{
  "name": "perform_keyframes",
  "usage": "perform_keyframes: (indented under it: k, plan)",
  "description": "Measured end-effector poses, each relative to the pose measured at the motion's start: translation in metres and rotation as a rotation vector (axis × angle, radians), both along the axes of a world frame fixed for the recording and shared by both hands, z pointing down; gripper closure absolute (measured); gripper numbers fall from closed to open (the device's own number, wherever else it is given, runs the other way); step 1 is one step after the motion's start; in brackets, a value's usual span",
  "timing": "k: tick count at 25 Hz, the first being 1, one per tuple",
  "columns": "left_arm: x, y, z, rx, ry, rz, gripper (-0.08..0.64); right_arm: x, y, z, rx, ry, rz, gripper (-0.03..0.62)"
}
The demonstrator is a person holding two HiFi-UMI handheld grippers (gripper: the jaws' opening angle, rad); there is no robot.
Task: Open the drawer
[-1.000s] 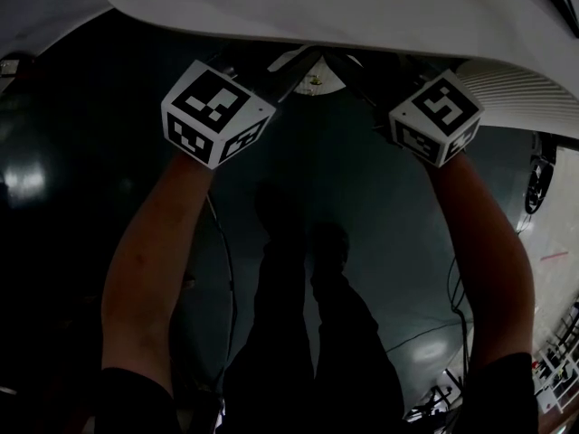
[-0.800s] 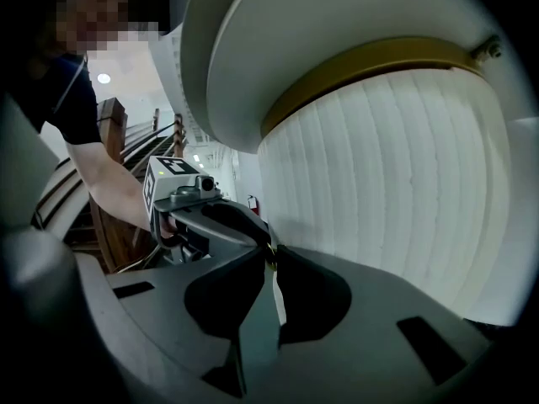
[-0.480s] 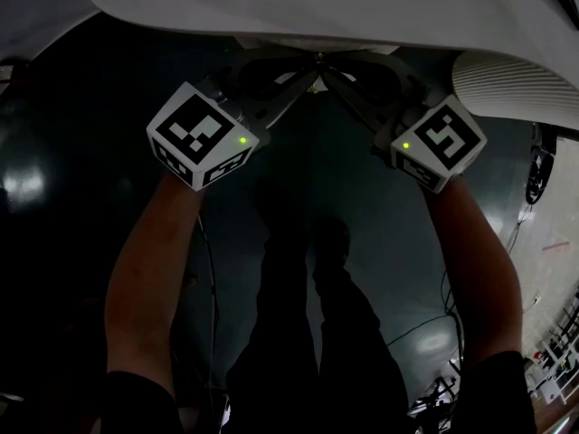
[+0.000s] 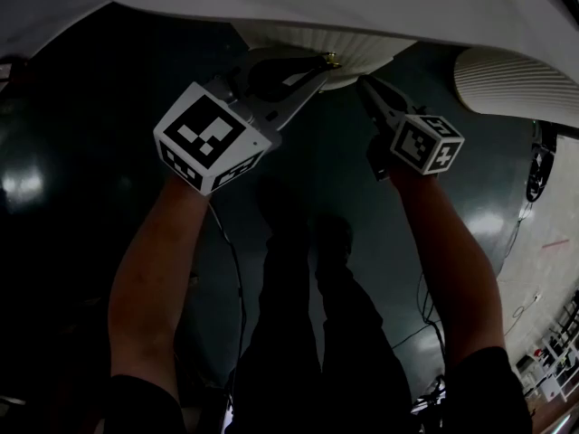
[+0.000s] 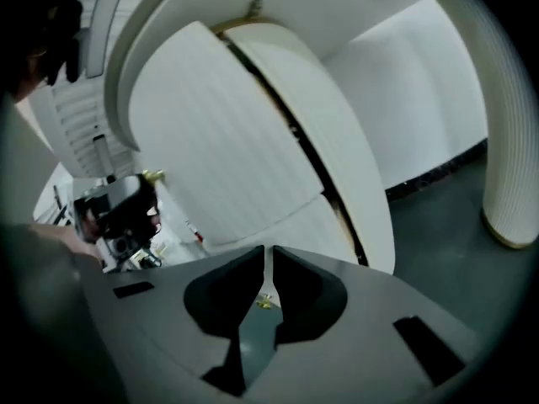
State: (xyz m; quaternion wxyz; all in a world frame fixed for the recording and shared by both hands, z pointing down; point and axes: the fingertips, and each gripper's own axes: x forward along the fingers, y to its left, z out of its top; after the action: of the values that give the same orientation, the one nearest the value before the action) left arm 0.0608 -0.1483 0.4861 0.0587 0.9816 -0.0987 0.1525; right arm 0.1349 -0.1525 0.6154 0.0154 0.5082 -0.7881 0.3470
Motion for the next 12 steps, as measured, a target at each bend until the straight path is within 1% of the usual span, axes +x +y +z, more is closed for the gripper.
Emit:
perform_keyframes:
  k: [2,8,12]
  plan:
    - [-0.001,0.001,0.001,-0.012,0.006,-0.004,0.529,0.006,-0.006,0.006,0.002,-0.055,0.049,0.571]
    - [0.000,-0.004,0.005,-0.025,0.032,-0.017,0.531,0.009,-0.011,0.011,0.049,-0.159,0.131,0.571]
    - [0.004,-0.011,0.005,-0.034,0.052,-0.038,0.531,0.011,-0.016,0.017,0.058,-0.300,0.211,0.571]
